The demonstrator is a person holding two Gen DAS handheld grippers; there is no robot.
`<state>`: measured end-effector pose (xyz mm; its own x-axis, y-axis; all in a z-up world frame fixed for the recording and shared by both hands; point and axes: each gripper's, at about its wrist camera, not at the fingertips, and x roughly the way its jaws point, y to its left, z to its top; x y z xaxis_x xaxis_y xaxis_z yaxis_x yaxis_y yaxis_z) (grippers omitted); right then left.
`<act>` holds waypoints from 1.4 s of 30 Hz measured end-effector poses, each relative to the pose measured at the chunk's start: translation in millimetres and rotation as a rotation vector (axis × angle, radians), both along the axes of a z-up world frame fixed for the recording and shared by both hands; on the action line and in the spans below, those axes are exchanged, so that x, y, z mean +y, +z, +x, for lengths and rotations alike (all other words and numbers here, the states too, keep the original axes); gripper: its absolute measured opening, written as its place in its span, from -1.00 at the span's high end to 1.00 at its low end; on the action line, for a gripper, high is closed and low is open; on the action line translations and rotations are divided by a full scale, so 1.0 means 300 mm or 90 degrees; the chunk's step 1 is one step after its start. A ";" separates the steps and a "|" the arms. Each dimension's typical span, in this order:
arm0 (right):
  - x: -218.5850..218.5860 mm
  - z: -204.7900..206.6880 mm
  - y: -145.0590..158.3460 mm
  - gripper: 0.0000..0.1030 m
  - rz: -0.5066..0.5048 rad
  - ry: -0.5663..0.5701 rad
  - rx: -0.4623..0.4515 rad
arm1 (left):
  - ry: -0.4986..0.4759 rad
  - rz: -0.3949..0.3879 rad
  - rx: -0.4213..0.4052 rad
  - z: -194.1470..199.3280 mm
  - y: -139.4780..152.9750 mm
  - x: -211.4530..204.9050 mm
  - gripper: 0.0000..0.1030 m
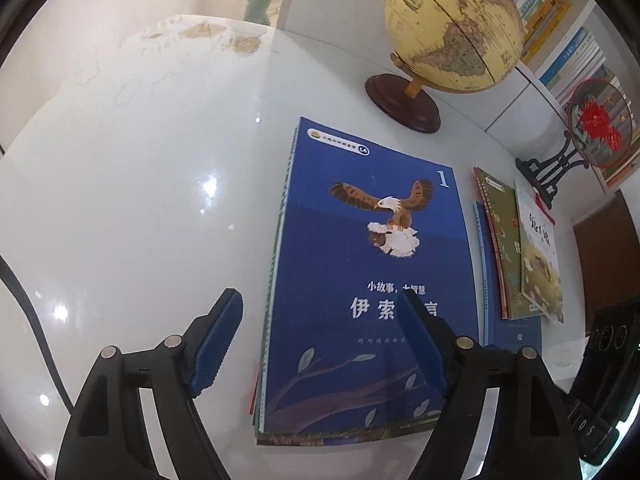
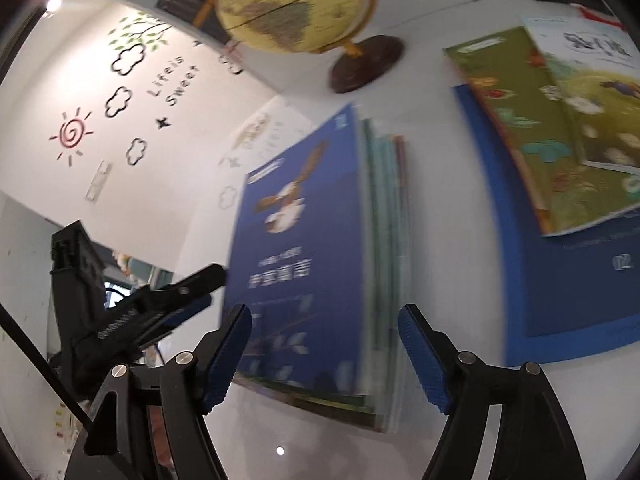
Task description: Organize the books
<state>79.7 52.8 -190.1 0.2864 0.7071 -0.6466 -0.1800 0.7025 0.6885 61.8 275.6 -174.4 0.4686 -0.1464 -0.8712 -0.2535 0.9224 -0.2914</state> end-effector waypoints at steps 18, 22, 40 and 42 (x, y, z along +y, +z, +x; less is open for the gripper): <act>-0.365 0.073 0.027 -0.44 0.015 -0.114 -0.014 | -0.100 0.005 -0.023 0.178 0.066 -0.300 -0.51; -0.419 0.089 0.046 -0.44 0.013 -0.127 -0.029 | -0.138 0.000 -0.030 0.222 0.076 -0.406 -0.51; -0.835 0.161 0.029 -0.44 -0.112 -0.268 -0.065 | -0.233 0.010 -0.044 0.435 0.003 -0.907 -0.51; -0.851 0.173 0.021 -0.44 -0.169 -0.278 -0.070 | -0.231 0.030 -0.048 0.462 -0.022 -0.958 -0.51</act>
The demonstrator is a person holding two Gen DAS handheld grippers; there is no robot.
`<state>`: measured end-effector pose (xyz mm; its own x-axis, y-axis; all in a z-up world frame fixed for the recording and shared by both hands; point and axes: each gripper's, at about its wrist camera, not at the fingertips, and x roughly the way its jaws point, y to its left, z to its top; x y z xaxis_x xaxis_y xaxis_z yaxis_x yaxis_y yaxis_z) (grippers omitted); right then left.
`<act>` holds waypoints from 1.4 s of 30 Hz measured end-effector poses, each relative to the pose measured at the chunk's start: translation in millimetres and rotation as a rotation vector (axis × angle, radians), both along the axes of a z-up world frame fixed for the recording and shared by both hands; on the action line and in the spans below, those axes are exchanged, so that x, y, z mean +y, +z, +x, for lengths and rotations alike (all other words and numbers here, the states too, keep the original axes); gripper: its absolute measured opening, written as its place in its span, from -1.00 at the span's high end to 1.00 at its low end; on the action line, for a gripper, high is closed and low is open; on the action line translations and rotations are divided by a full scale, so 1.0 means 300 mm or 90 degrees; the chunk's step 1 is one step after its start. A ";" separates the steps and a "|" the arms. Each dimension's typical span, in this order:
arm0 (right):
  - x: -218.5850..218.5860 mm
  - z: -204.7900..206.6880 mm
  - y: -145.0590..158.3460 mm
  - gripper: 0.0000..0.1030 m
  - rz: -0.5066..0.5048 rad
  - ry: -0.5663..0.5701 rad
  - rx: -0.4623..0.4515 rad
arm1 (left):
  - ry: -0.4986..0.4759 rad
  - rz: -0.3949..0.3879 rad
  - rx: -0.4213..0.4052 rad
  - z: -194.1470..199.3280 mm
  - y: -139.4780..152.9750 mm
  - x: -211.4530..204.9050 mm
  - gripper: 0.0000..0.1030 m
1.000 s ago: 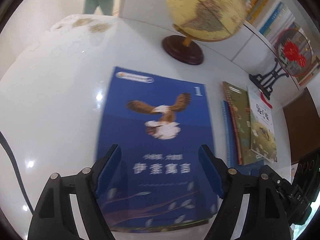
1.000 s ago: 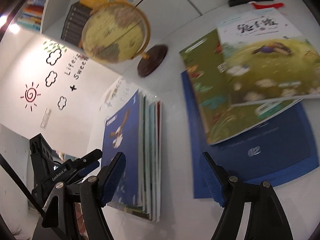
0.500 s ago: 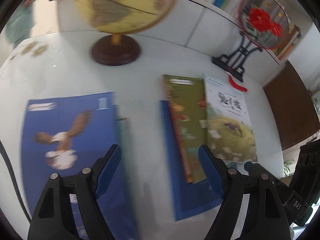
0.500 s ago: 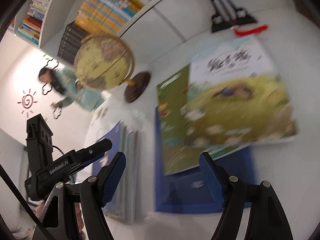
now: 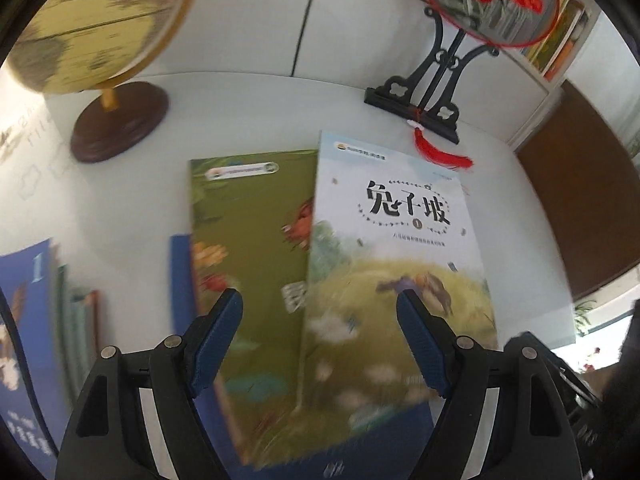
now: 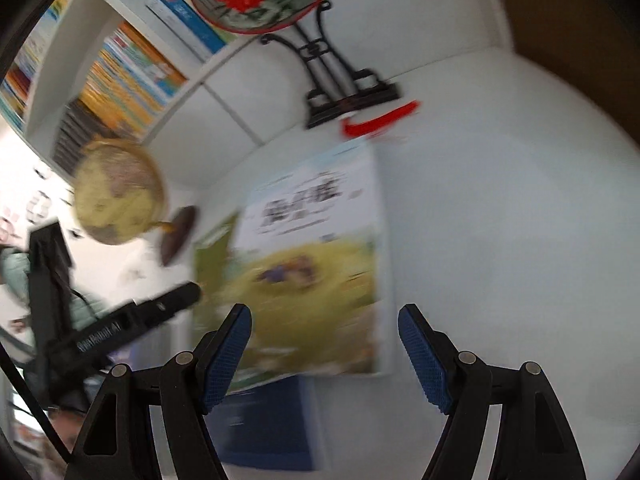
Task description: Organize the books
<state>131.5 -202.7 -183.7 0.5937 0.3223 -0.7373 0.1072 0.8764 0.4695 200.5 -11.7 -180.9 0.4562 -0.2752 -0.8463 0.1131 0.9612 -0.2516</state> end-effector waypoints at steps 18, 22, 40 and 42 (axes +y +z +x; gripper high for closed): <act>0.033 0.066 -0.092 -0.63 -0.182 -0.008 0.040 | 0.021 0.098 -0.144 -0.051 -0.096 -0.106 -1.00; 0.030 0.059 -0.095 -0.77 -0.201 -0.015 0.042 | 0.022 0.098 -0.145 -0.052 -0.096 -0.106 -1.00; 0.042 -0.001 -0.087 -0.82 -0.199 -0.060 0.056 | 0.023 0.099 -0.145 -0.052 -0.097 -0.108 -1.00; 0.044 -0.005 -0.086 -0.82 -0.198 -0.064 0.056 | 0.023 0.099 -0.145 -0.052 -0.097 -0.108 -1.00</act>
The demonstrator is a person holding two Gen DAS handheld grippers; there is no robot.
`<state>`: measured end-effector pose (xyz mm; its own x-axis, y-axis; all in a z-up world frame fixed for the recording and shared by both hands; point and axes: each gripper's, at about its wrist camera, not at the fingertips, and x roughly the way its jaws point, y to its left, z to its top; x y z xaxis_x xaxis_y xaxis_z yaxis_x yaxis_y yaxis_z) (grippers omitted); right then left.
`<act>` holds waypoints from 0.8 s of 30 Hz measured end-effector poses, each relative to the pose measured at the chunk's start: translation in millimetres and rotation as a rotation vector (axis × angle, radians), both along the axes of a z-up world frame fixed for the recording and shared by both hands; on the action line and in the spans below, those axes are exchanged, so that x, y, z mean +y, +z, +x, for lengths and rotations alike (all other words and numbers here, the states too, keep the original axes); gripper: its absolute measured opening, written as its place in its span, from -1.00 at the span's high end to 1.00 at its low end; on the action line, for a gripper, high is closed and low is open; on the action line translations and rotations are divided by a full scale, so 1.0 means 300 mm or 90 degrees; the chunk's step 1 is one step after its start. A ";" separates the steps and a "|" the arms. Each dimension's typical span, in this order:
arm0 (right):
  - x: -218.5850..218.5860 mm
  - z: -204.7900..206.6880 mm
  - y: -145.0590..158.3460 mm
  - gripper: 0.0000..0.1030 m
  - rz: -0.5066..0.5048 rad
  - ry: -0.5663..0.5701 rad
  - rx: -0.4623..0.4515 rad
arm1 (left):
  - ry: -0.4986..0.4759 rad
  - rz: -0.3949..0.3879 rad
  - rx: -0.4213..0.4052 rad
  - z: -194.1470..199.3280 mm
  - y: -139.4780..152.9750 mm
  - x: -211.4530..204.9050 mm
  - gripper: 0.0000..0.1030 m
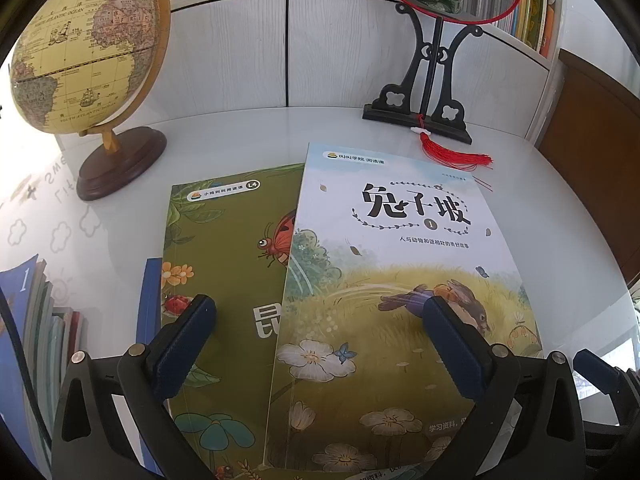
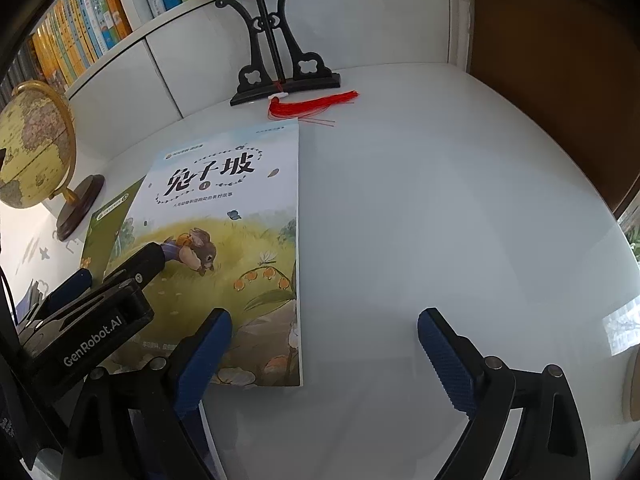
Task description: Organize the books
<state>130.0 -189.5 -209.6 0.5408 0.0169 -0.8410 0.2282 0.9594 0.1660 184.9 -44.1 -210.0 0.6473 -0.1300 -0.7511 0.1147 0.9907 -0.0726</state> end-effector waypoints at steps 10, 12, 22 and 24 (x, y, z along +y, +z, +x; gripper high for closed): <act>-0.003 0.003 -0.005 -0.93 -0.001 0.002 -0.002 | 0.000 0.000 0.000 -0.001 0.000 0.000 -1.00; -0.007 0.009 -0.008 -0.96 -0.003 0.003 0.000 | 0.001 0.000 0.000 -0.001 0.000 0.000 -1.00; -0.012 0.019 -0.008 -1.00 -0.006 0.014 -0.003 | 0.001 0.000 -0.001 0.000 -0.001 -0.001 -1.00; -0.013 0.026 -0.008 -1.00 -0.006 0.017 -0.003 | 0.001 0.000 -0.001 0.000 -0.001 -0.001 -1.00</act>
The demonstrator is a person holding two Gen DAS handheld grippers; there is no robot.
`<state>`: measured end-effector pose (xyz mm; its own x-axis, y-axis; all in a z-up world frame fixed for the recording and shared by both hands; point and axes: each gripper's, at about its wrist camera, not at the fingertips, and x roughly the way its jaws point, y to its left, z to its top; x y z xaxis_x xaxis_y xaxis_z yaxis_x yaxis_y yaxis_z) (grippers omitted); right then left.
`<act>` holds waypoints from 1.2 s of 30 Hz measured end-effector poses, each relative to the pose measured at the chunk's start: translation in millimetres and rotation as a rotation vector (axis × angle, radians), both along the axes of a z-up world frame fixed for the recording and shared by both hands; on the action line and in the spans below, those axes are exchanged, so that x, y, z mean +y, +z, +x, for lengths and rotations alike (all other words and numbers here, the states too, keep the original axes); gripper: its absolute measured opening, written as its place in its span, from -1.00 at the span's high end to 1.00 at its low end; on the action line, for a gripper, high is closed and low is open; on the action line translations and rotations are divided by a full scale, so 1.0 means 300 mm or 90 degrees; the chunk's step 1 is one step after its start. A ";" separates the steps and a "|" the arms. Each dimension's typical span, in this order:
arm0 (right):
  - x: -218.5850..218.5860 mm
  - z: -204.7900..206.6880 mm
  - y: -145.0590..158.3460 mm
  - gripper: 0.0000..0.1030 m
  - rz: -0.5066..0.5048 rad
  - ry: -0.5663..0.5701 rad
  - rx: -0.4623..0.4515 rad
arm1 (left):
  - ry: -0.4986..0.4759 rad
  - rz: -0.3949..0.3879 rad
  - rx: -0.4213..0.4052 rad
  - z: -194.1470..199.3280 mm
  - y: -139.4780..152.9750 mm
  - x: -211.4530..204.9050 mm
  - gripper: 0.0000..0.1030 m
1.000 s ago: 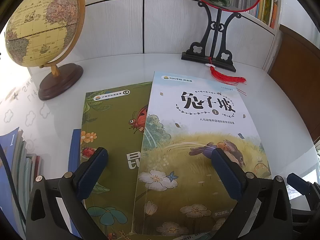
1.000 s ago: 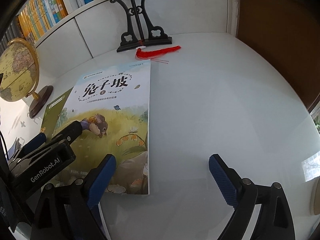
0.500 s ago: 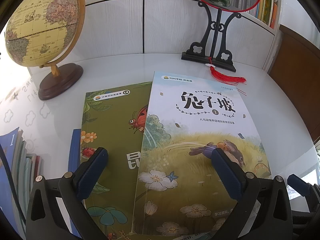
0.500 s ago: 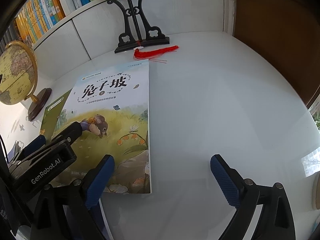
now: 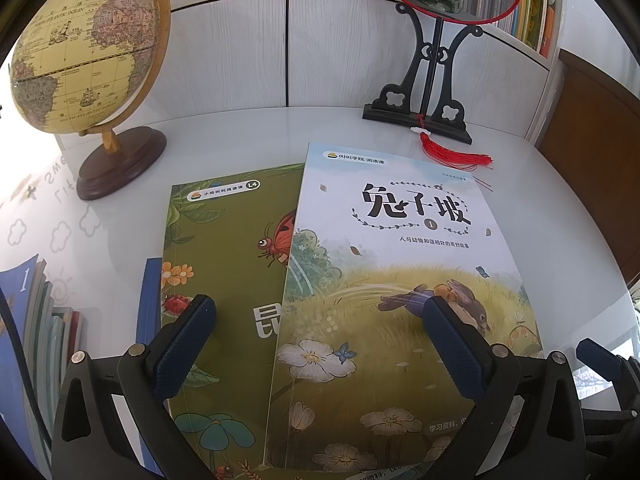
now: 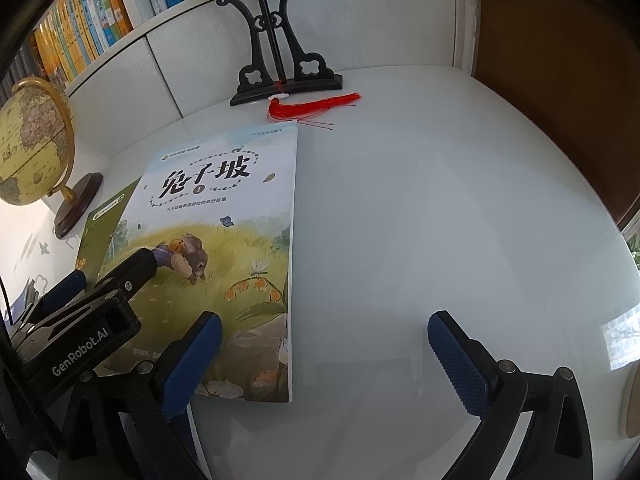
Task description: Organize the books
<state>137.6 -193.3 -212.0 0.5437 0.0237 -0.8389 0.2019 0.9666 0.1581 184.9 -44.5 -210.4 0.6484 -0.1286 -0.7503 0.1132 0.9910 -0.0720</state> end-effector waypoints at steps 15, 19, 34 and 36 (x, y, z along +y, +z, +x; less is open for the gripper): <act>-0.094 0.030 -0.008 -1.00 0.123 0.032 -0.073 | 0.020 0.002 0.000 -0.001 0.001 -0.002 -1.00; -0.138 0.026 -0.013 -1.00 0.215 0.003 -0.107 | 0.032 0.000 0.001 0.000 0.002 -0.004 -1.00; -0.089 0.088 -0.011 -1.00 0.281 0.117 -0.062 | -0.090 -0.013 0.327 0.149 0.033 -0.007 -0.99; -0.092 0.087 -0.018 -1.00 0.302 0.133 -0.073 | -0.102 -0.080 0.314 0.165 0.041 0.011 -0.99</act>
<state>163.6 -220.8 -217.5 0.5747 0.5034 -0.6453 -0.0311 0.8014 0.5974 234.5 -41.2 -198.2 0.1872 -0.3055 -0.9336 0.1860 0.9442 -0.2717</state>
